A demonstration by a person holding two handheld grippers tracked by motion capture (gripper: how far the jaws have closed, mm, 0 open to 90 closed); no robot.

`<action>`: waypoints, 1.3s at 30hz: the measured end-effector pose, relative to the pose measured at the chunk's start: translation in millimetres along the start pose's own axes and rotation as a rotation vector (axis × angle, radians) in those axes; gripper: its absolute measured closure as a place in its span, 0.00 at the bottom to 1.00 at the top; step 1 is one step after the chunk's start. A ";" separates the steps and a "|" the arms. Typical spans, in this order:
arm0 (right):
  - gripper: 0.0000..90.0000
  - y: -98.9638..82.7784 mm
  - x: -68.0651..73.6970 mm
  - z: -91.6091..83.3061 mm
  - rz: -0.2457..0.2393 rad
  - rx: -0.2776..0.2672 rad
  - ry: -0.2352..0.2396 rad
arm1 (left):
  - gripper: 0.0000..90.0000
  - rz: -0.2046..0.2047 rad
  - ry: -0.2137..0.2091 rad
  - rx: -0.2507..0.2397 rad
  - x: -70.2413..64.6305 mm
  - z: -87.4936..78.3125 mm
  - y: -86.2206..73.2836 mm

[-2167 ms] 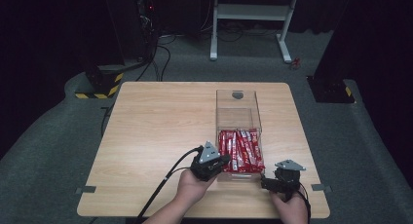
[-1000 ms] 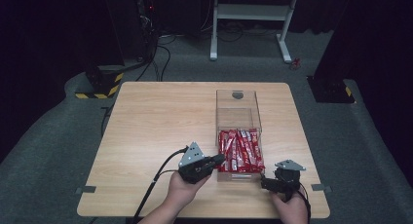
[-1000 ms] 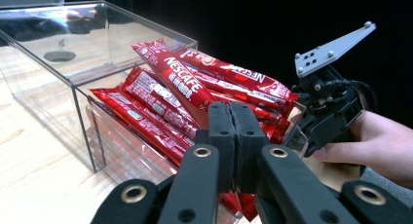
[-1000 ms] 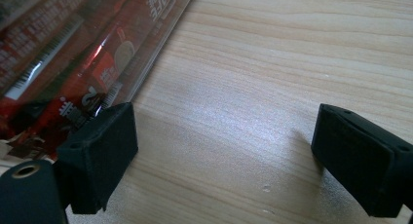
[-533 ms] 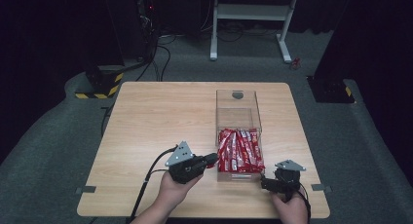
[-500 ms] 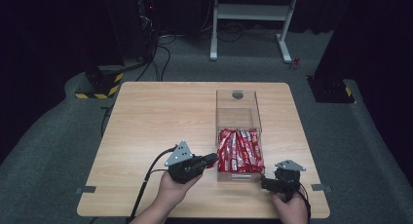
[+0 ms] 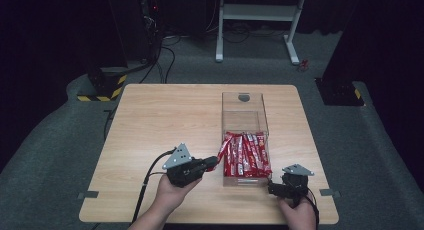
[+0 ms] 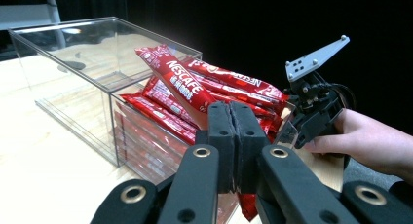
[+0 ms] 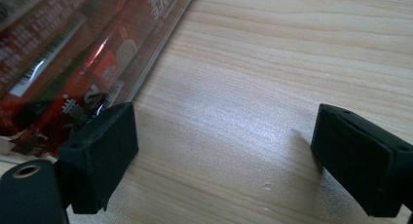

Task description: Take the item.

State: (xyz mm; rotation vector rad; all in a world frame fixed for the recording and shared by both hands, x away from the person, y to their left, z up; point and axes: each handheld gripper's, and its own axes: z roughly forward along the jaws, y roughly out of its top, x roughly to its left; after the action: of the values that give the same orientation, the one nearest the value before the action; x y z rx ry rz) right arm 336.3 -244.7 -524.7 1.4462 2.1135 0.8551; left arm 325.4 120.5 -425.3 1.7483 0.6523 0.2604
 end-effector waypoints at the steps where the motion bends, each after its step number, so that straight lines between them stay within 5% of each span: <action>1: 0.11 0.0 -0.1 0.0 -0.002 0.000 0.000 | 0.98 -0.003 0.004 -0.003 1.4 -1.4 0.4; 21: 0.11 0.0 0.2 -0.2 0.002 0.001 0.001 | 0.98 -0.007 0.151 -0.033 34.3 -28.4 1.5; 39: 0.11 0.0 0.2 -0.2 0.002 0.001 0.002 | 0.98 -0.051 0.267 -0.052 69.5 -51.4 -6.7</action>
State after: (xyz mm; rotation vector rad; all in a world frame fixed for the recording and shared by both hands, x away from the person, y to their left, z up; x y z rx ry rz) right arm 336.1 -244.6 -524.6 1.4489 2.1141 0.8565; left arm 354.8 202.0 -428.3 1.6594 0.8734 0.4764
